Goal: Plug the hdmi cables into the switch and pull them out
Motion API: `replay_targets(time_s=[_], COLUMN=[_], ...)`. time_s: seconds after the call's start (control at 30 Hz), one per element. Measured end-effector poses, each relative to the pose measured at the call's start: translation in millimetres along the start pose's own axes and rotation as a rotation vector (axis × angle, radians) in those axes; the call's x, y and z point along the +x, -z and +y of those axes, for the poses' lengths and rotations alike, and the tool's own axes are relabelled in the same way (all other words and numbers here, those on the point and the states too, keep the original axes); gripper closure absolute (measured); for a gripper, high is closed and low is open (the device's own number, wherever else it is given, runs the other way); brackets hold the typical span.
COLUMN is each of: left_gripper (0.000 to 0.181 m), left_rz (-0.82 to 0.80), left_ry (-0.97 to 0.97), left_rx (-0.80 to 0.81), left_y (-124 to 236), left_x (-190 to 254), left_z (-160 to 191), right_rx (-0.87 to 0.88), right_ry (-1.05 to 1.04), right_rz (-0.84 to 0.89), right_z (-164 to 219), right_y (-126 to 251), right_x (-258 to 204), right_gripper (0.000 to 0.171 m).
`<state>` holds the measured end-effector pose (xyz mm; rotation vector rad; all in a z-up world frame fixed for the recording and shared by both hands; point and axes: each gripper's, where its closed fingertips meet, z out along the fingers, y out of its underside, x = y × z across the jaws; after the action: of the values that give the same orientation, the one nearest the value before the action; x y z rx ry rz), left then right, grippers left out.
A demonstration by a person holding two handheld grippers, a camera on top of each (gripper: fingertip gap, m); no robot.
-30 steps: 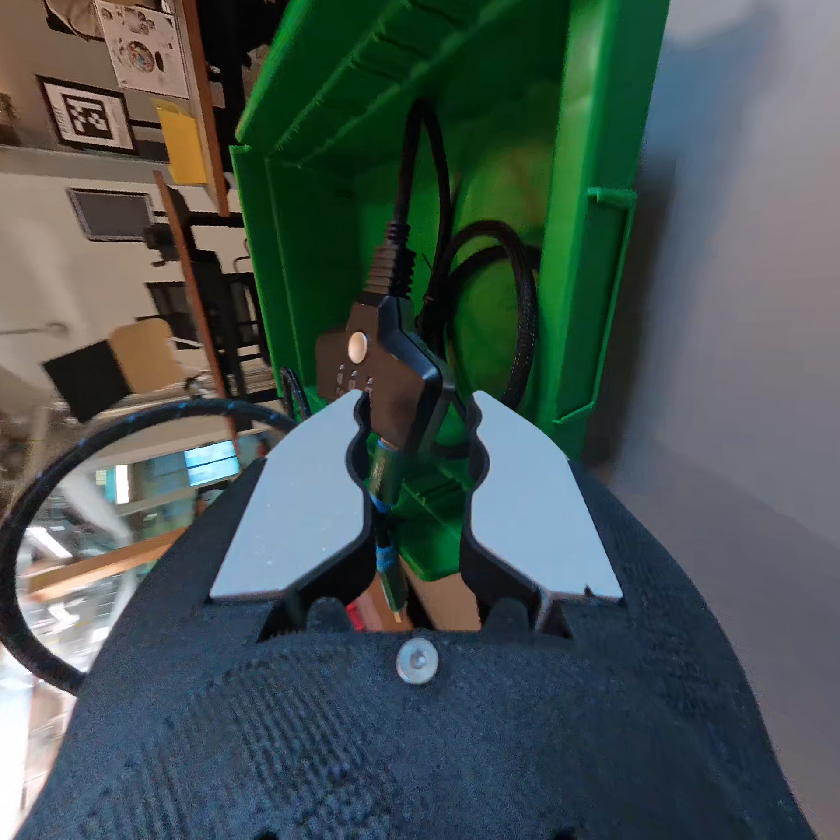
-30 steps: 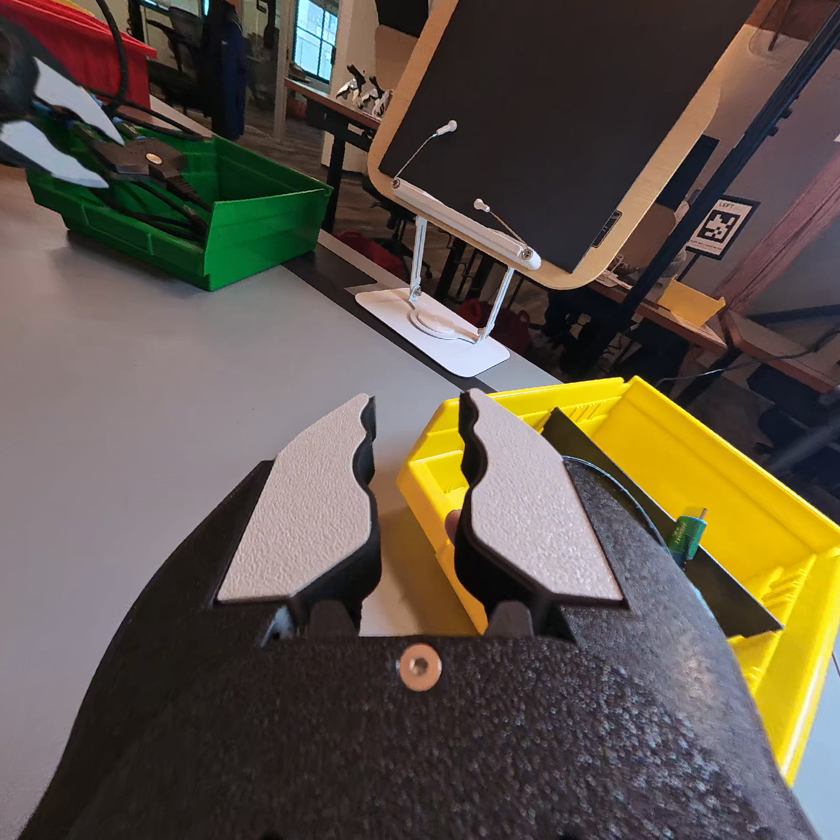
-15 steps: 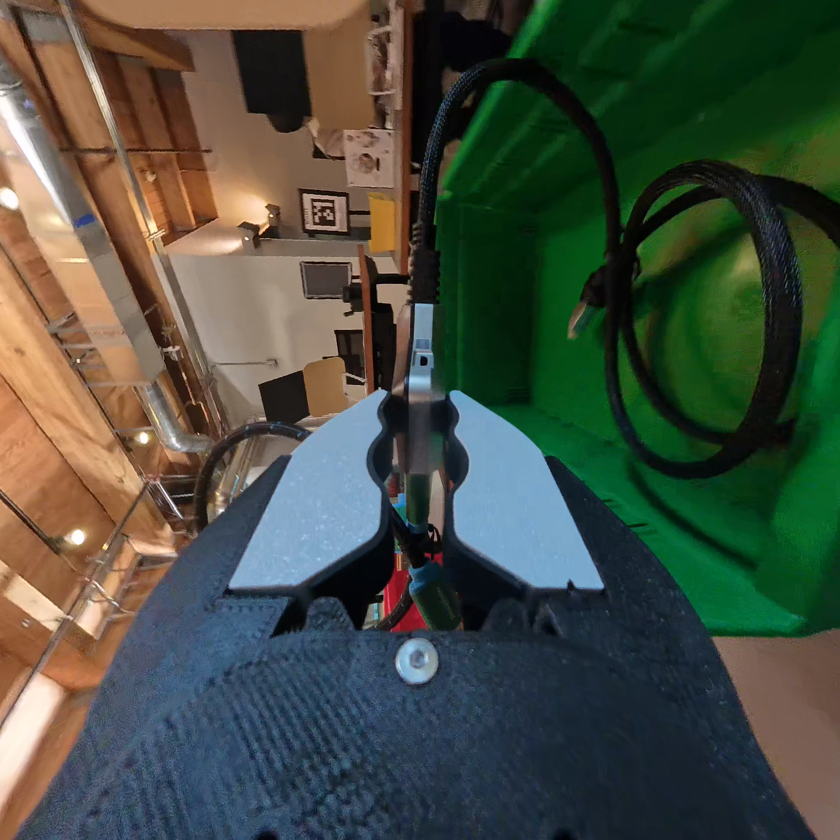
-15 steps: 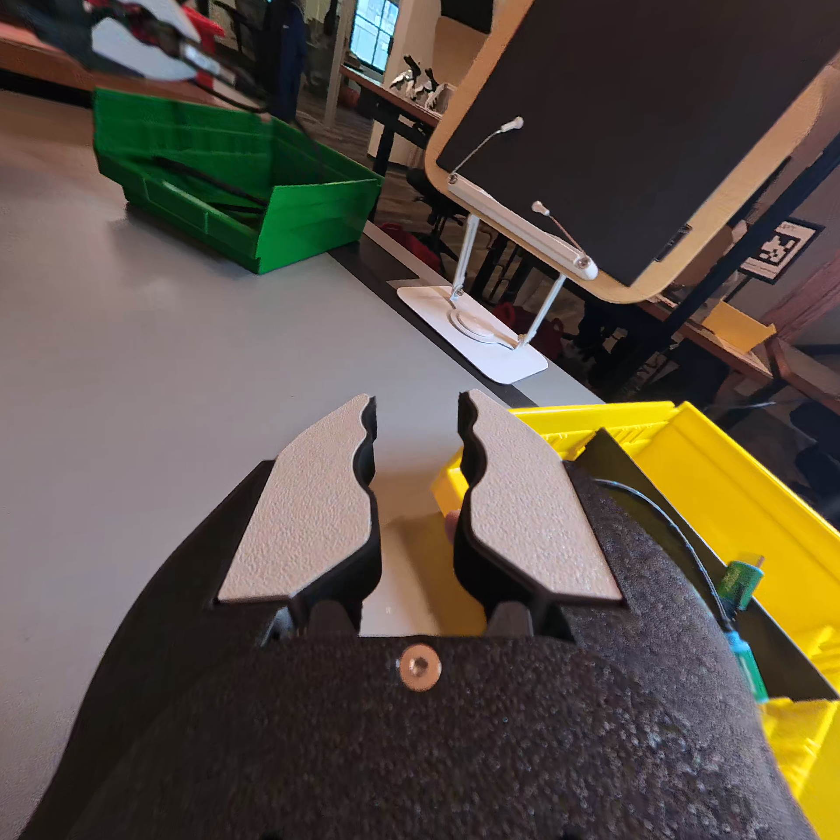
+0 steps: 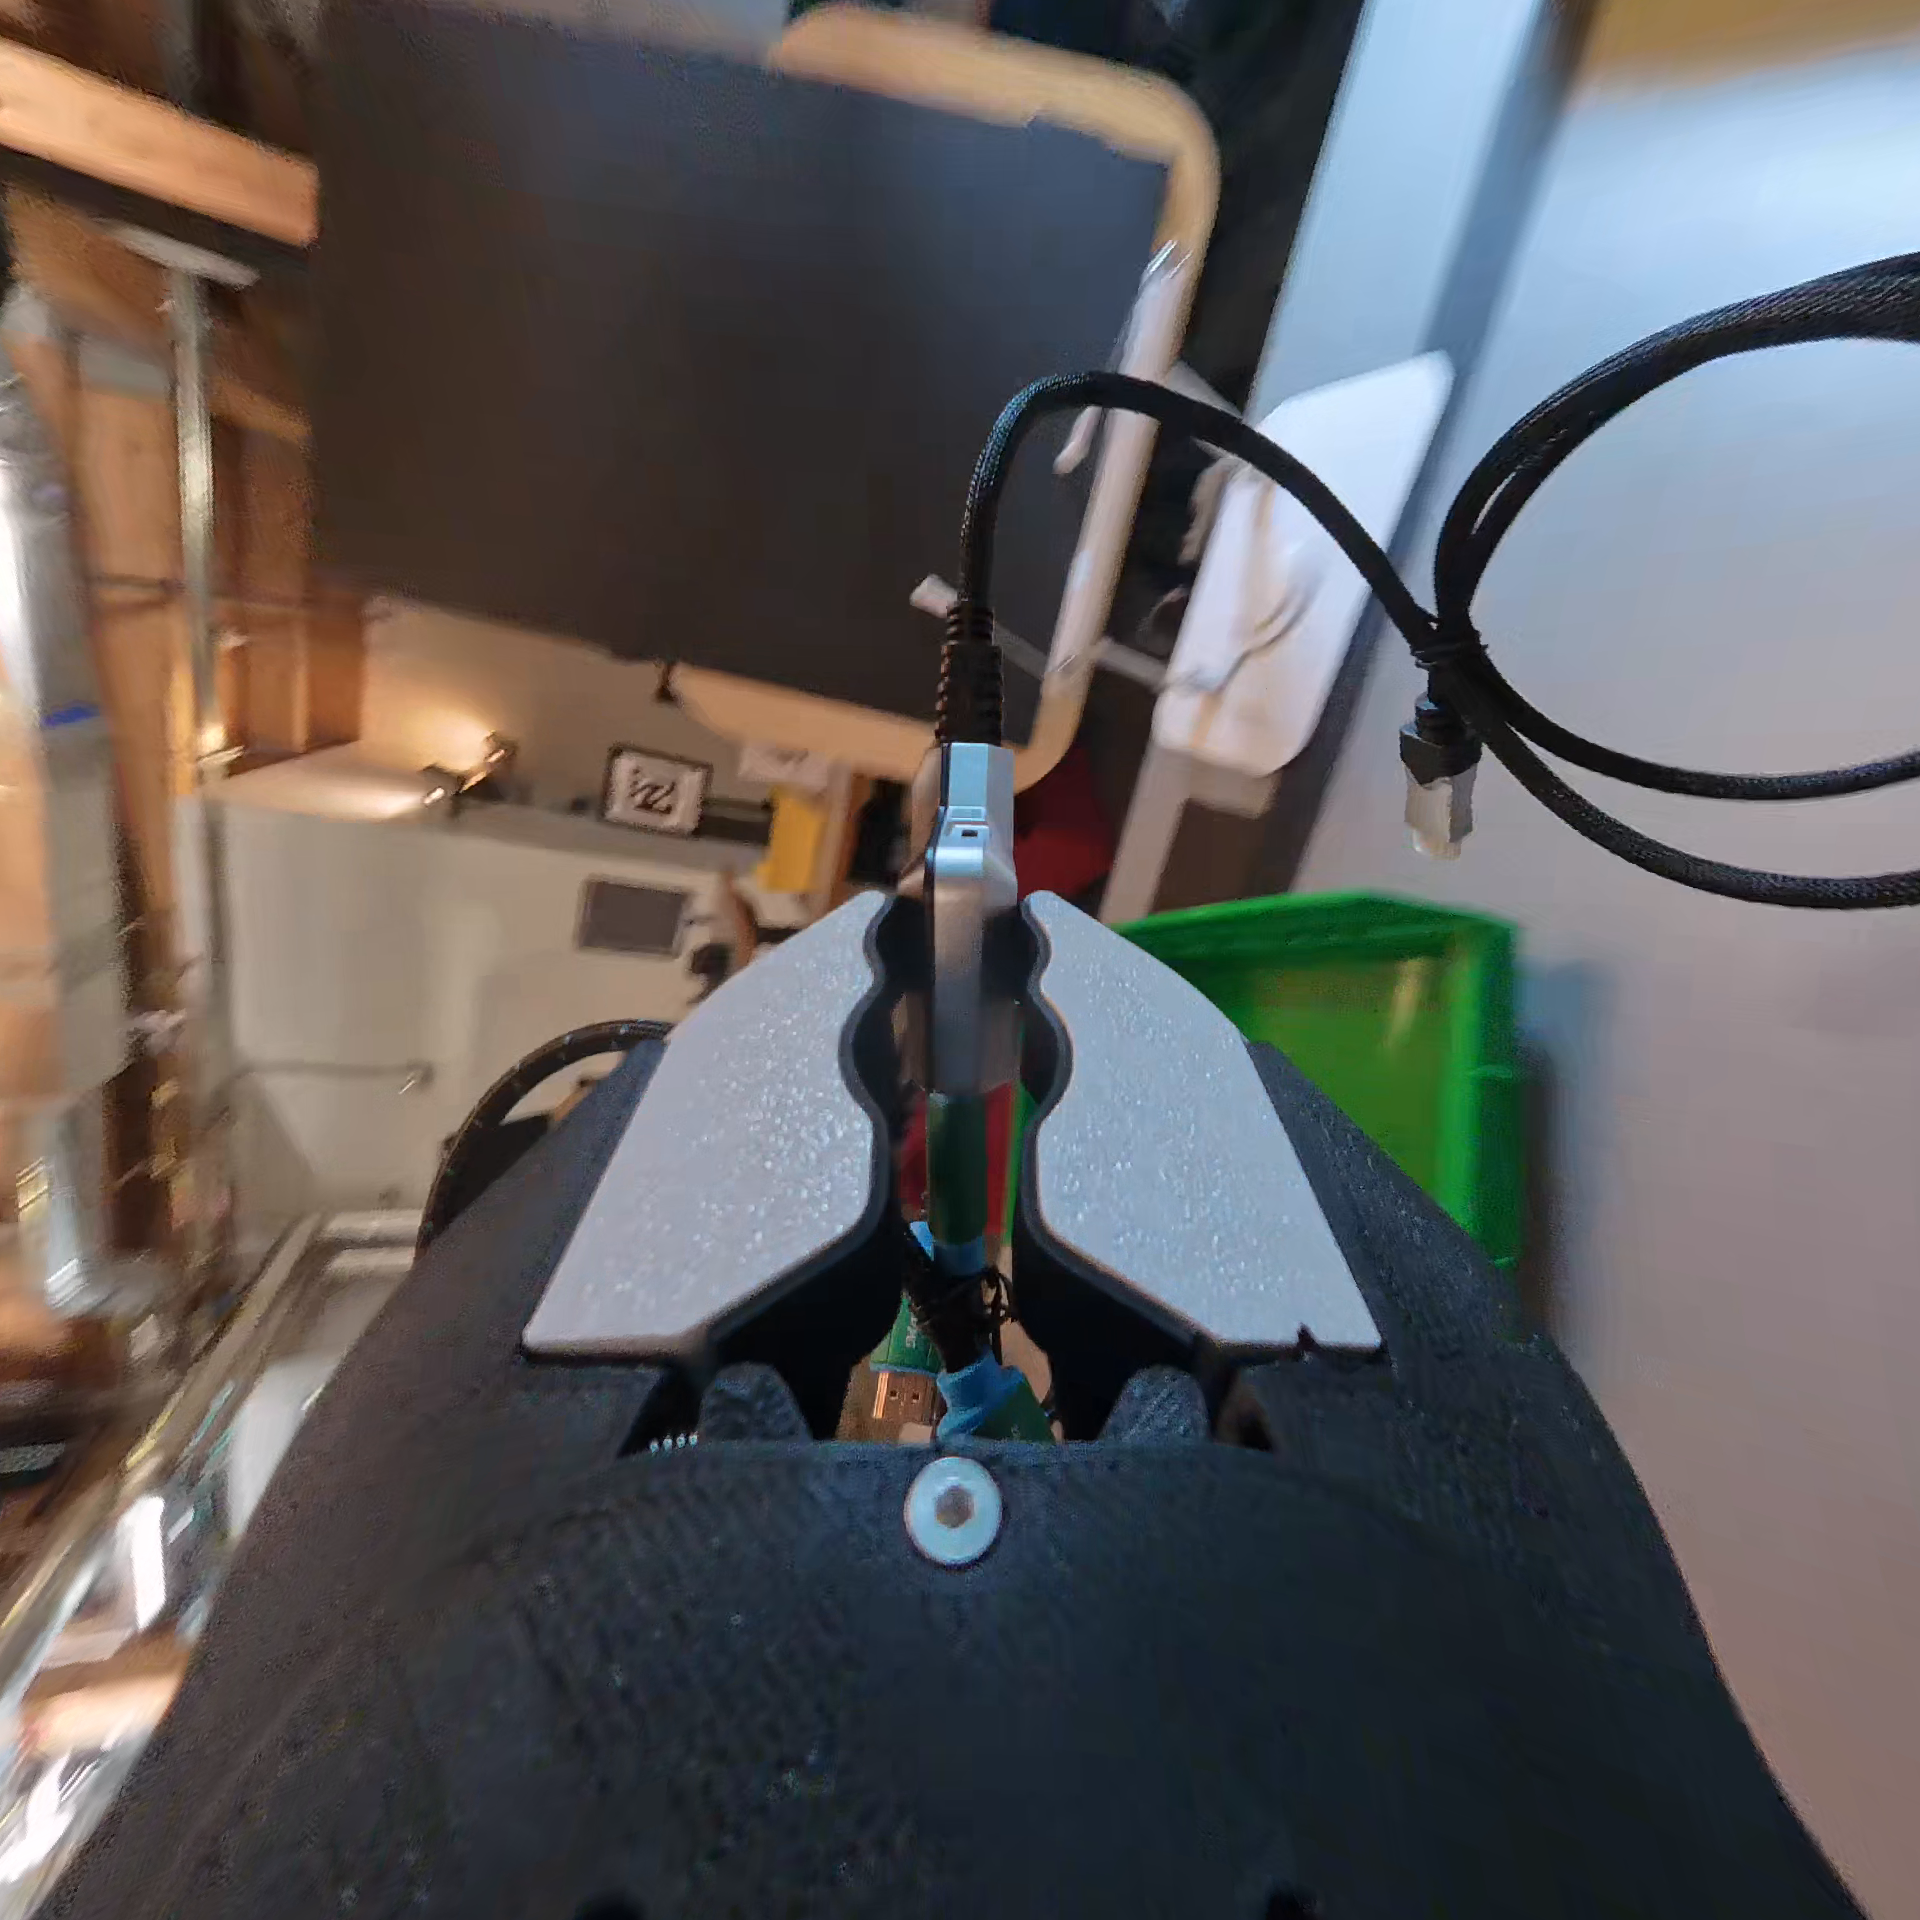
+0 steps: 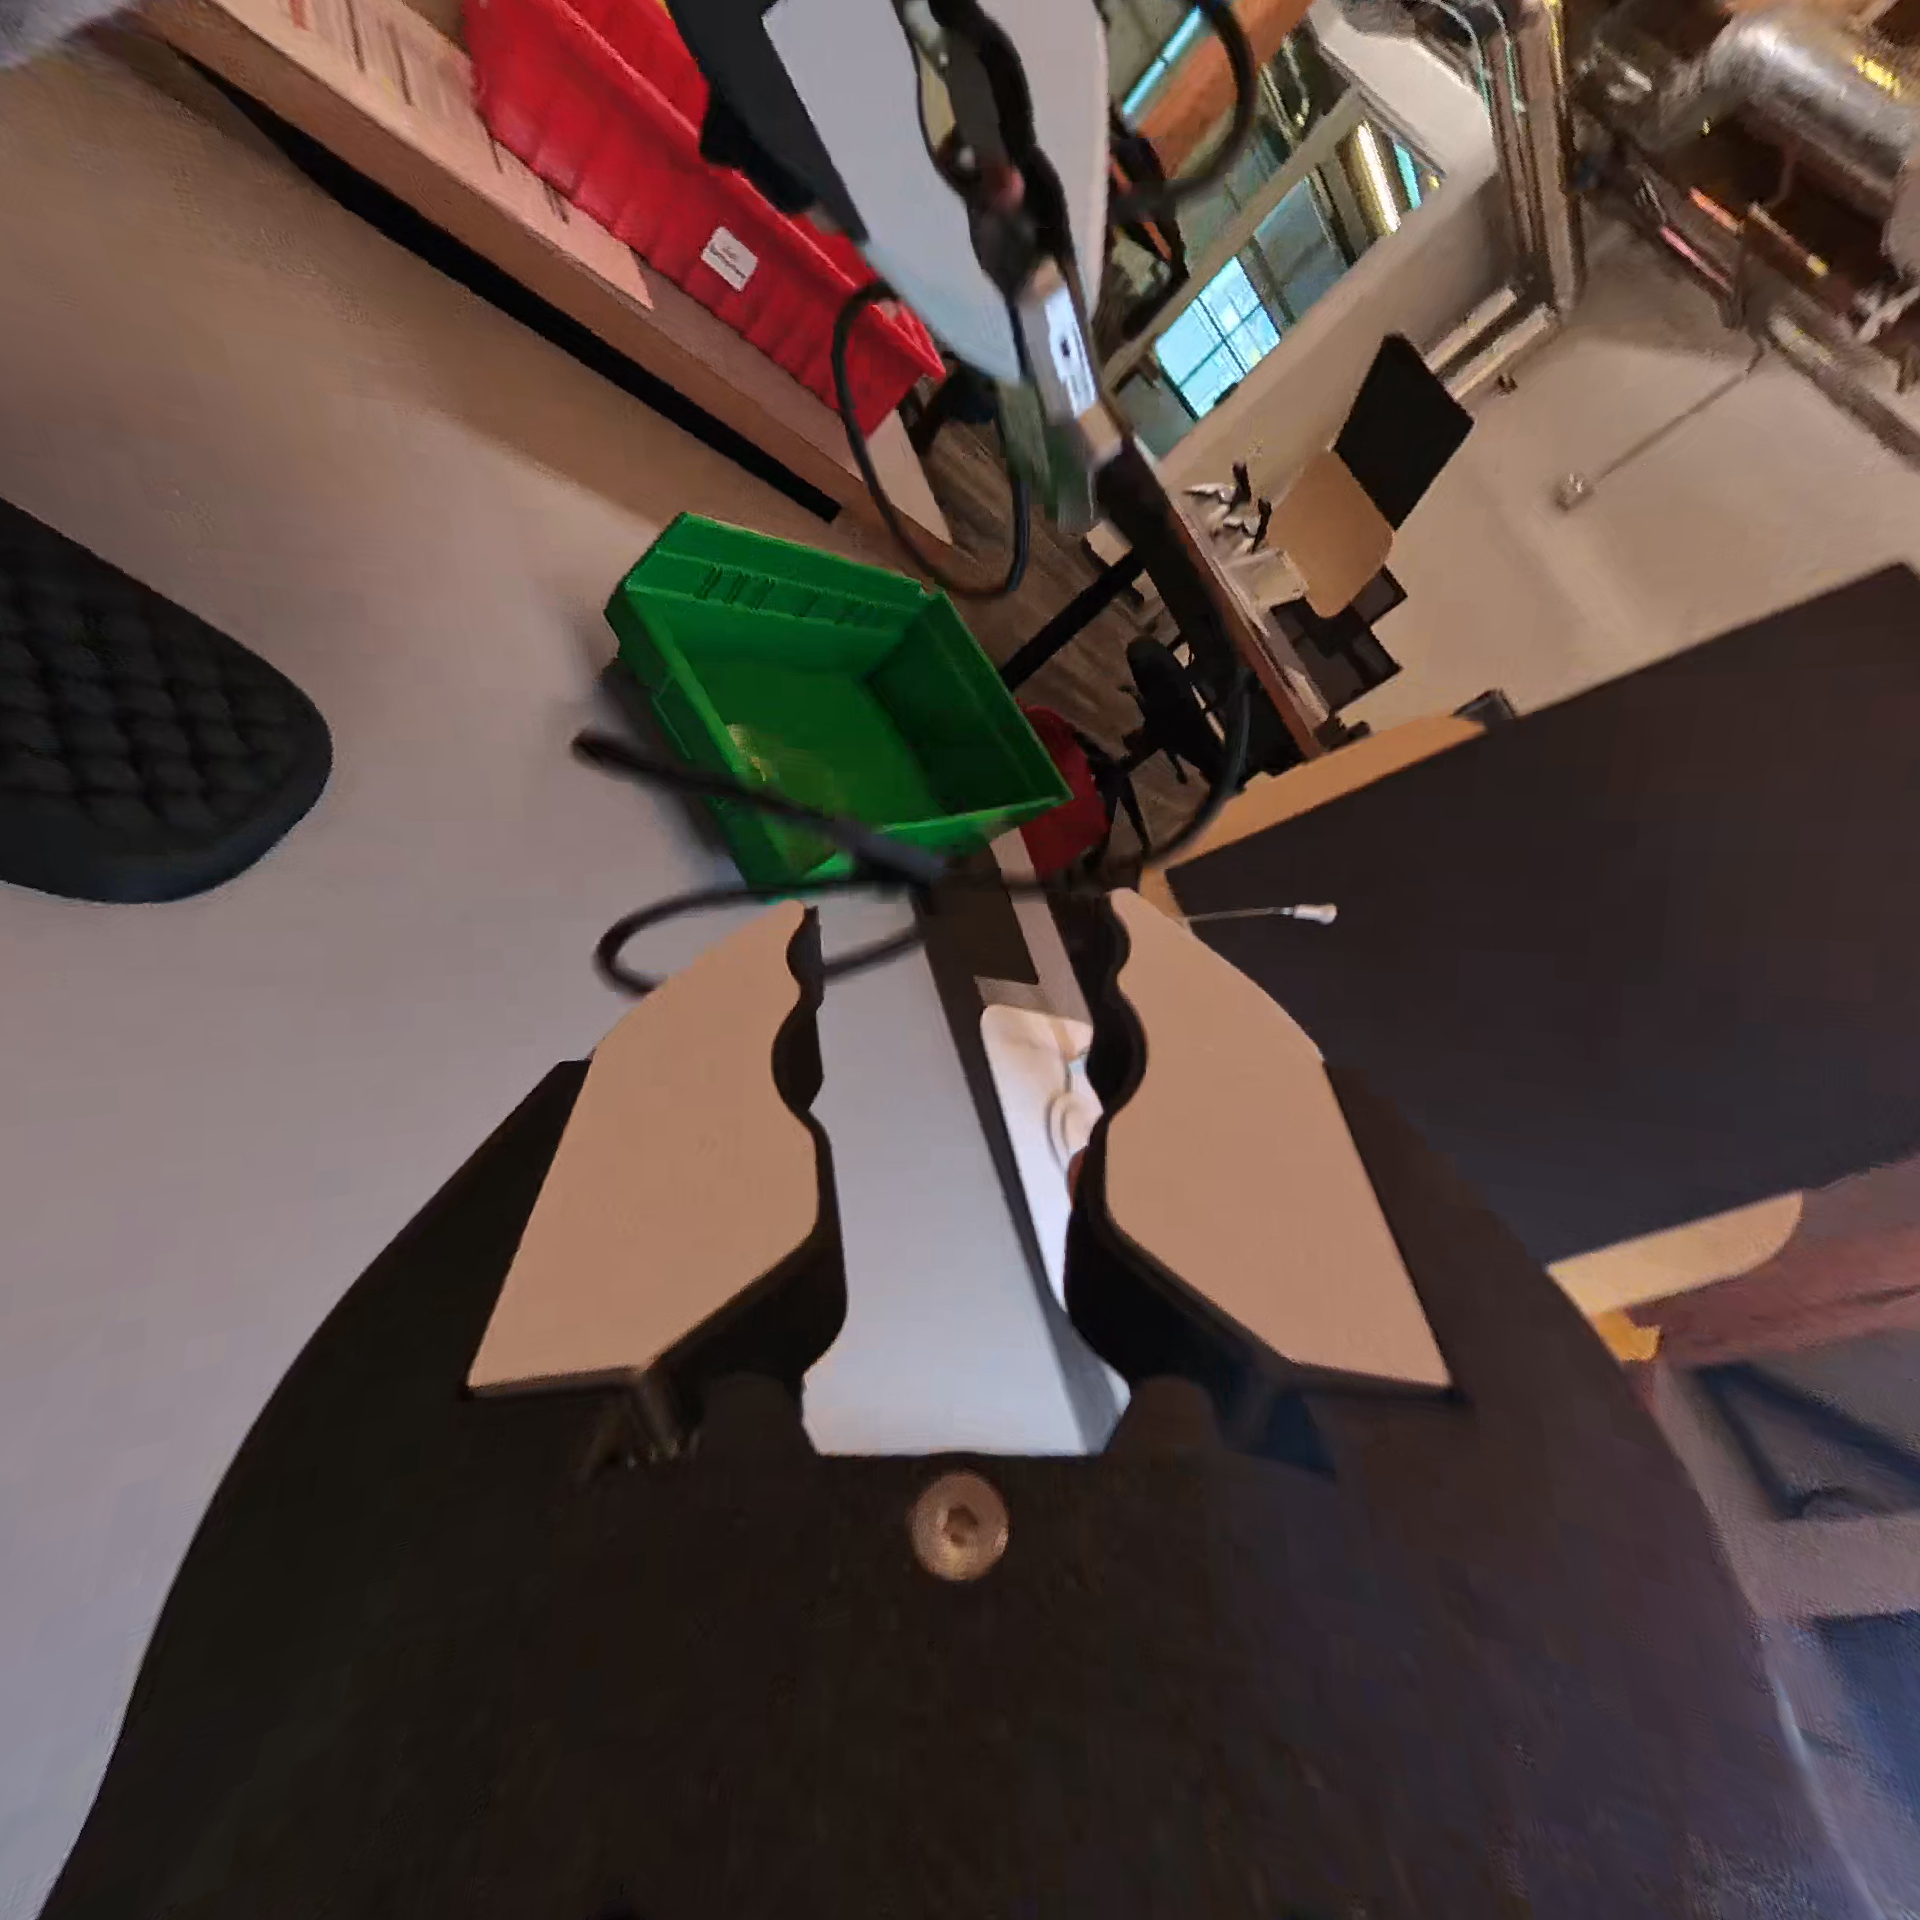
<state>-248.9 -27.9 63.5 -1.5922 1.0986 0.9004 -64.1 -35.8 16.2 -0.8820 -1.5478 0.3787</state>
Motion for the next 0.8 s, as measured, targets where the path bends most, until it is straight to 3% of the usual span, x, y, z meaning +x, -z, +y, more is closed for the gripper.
replay_targets(time_s=[0.2,0.33,0.43,0.6,0.7,0.8], left_gripper=[0.161,0.161,0.160,0.157,0.165,0.163], left_rz=[0.350,0.446,0.434,0.307,0.395,0.581], left_ry=[-0.070,-0.103,-0.071,0.290,0.562,0.768], left_rx=[0.161,0.270,0.361,0.654,0.827,0.841], left_y=[-1.4,3.2,1.5,32.2,58.1,47.2], left_x=[97.6,134.6,142.2,108.8,110.5,142.6], left_z=[-93.0,-135.1,-147.2,-163.5,-161.4,-156.3], right_rx=[-0.107,-0.192,-0.149,-0.030,0.161,0.488], right_ry=[0.272,0.311,0.195,-0.087,-0.305,-0.531], right_rz=[-0.110,-0.147,-0.152,-0.101,-0.053,-0.061], right_z=[-6.1,25.2,34.7,52.2,47.6,20.4], right_y=[-35.5,-45.3,-33.5,-5.4,13.5,39.6], right_x=[-9.3,-31.4,-35.6,-16.2,6.3,26.7], right_gripper=[0.116,0.142,0.149,0.149,0.149,0.149])
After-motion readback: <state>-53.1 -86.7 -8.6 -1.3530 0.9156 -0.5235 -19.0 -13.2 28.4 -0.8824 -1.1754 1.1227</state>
